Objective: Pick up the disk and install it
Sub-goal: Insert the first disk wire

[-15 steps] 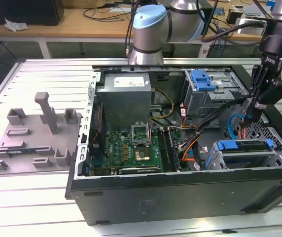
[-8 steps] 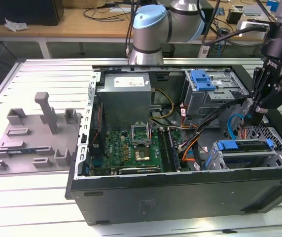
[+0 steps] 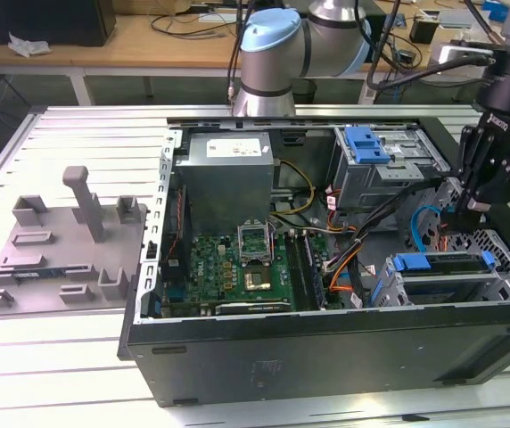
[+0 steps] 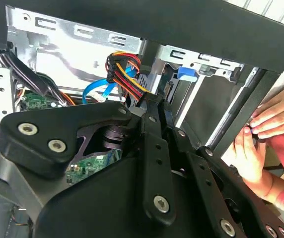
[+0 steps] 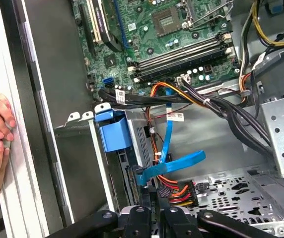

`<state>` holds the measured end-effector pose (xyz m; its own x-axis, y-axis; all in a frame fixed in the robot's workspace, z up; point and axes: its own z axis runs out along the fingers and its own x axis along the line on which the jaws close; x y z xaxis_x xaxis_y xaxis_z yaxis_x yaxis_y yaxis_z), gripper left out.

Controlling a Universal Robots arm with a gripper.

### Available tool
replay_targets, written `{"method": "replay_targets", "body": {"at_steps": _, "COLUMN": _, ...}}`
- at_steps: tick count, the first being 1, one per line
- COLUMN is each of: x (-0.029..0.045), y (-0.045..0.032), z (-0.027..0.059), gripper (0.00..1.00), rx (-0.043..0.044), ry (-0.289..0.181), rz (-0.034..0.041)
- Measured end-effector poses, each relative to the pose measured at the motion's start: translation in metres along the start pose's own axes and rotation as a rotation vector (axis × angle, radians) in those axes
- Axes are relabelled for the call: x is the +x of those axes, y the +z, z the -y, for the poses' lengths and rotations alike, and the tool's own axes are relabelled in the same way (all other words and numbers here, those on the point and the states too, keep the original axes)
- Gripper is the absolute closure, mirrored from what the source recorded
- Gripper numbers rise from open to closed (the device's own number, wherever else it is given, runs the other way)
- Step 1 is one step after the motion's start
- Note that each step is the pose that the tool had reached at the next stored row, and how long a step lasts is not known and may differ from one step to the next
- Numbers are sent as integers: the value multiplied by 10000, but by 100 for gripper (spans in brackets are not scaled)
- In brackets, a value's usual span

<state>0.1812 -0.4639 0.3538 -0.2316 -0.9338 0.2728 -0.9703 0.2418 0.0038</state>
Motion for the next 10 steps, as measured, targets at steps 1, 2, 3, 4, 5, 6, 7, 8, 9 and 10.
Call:
{"method": "replay_targets", "body": {"at_steps": 1, "x": 16, "y": 6, "z": -12, "gripper": 83, "rx": 95, "ry": -264, "rz": 43}}
{"method": "replay_targets", "body": {"at_steps": 2, "x": 79, "y": 23, "z": -34, "gripper": 83, "rx": 200, "ry": -407, "rz": 315}}
{"method": "replay_targets", "body": {"at_steps": 3, "x": 133, "y": 32, "z": -53, "gripper": 83, "rx": 248, "ry": -433, "rz": 598}}
{"method": "replay_targets", "body": {"at_steps": 4, "x": 152, "y": 27, "z": -67, "gripper": 83, "rx": 257, "ry": -434, "rz": 617}}
{"method": "replay_targets", "body": {"at_steps": 5, "x": 175, "y": 24, "z": -82, "gripper": 83, "rx": 265, "ry": -433, "rz": 645}}
{"method": "replay_targets", "body": {"at_steps": 6, "x": 188, "y": 24, "z": -88, "gripper": 83, "rx": 269, "ry": -434, "rz": 665}}
{"method": "replay_targets", "body": {"at_steps": 7, "x": 200, "y": 26, "z": -91, "gripper": 83, "rx": 271, "ry": -437, "rz": 689}}
{"method": "replay_targets", "body": {"at_steps": 8, "x": 216, "y": 31, "z": -90, "gripper": 83, "rx": 272, "ry": -441, "rz": 722}}
{"method": "replay_targets", "body": {"at_steps": 9, "x": 232, "y": 35, "z": -89, "gripper": 83, "rx": 271, "ry": -447, "rz": 753}}
{"method": "replay_targets", "body": {"at_steps": 10, "x": 256, "y": 42, "z": -85, "gripper": 83, "rx": 268, "ry": -456, "rz": 796}}
